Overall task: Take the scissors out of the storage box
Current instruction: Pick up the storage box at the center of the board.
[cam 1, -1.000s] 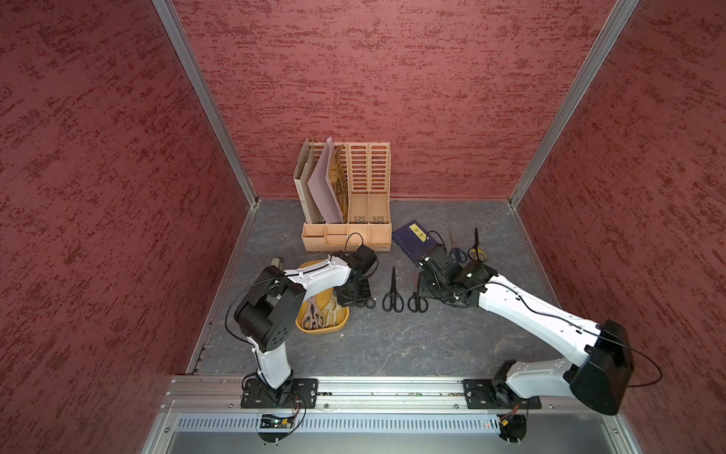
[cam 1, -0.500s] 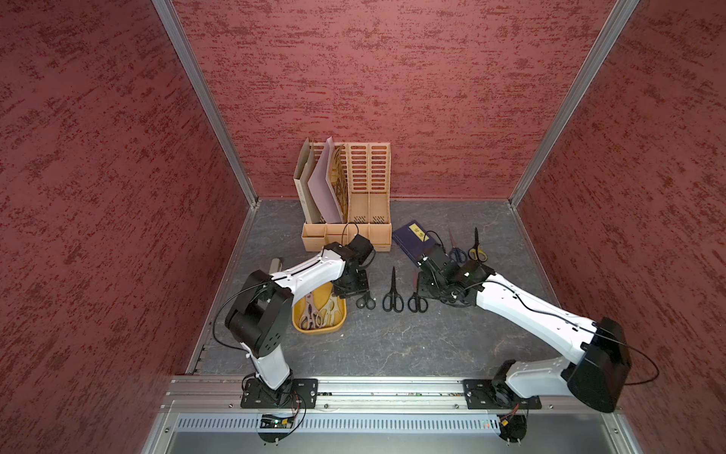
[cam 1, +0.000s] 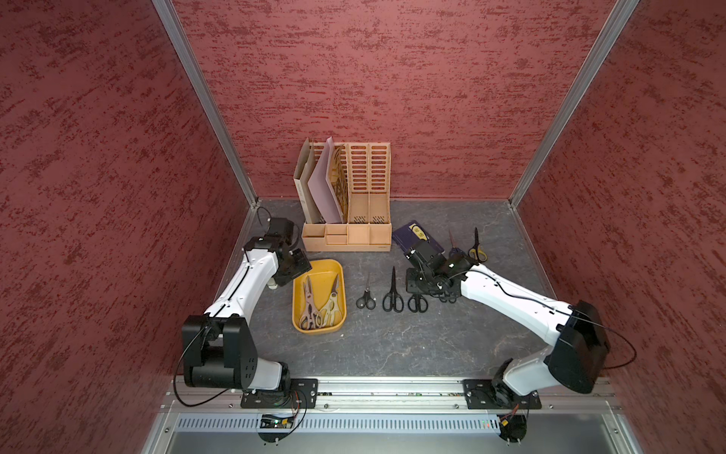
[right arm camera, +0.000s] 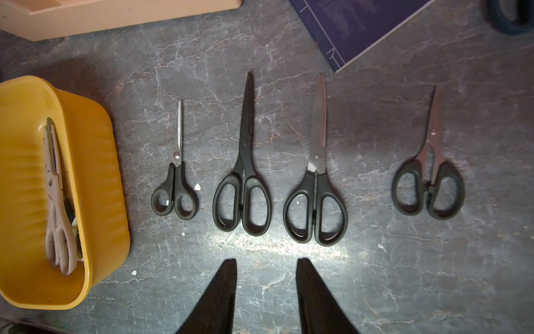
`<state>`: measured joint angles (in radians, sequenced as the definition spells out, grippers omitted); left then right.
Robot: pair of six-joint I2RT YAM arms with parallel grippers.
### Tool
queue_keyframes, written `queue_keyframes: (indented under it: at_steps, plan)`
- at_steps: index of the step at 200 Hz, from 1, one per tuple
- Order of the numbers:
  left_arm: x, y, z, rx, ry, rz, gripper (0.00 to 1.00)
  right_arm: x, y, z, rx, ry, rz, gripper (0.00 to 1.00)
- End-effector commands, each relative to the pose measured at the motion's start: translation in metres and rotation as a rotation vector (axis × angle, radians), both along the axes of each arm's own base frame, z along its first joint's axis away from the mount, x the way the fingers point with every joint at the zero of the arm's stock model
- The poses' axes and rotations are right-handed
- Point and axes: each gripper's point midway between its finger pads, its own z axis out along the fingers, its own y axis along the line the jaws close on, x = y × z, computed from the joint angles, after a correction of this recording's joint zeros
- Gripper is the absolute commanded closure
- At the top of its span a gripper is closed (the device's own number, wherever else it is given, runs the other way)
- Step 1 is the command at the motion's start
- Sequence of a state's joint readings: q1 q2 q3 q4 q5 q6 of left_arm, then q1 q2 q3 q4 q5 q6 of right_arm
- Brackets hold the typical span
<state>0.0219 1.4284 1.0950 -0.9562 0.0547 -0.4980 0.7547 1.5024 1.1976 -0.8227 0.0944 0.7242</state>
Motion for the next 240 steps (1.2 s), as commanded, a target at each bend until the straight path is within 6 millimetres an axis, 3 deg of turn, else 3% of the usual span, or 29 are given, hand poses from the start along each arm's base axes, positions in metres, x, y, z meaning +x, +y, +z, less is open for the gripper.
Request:
queue_keyframes:
  at_steps: [1, 30, 83, 128, 187, 240]
  plan:
    - [-0.008, 0.014, -0.015, -0.032, 0.024, 0.045, 0.36, 0.007, 0.009, 0.009, 0.043, -0.012, 0.021, 0.61]
    - [-0.011, 0.024, -0.024, -0.014, 0.041, 0.048, 0.36, 0.007, 0.009, 0.008, 0.037, -0.005, 0.018, 0.6]
    - [-0.013, 0.018, -0.036, -0.007, 0.061, -0.009, 0.41, 0.008, 0.009, 0.005, 0.033, 0.003, 0.01, 0.6]
    - [-0.016, 0.018, -0.054, 0.024, 0.104, -0.041, 0.65, 0.009, 0.021, 0.012, 0.045, -0.008, 0.051, 0.61]
    - [-0.009, 0.007, -0.05, 0.05, 0.033, -0.093, 1.0, -0.001, 0.092, 0.017, 0.108, -0.029, 0.241, 0.6]
    - [-0.008, 0.0, -0.024, 0.157, -0.117, -0.133, 1.0, -0.015, 0.177, 0.026, 0.201, -0.065, 0.433, 0.61]
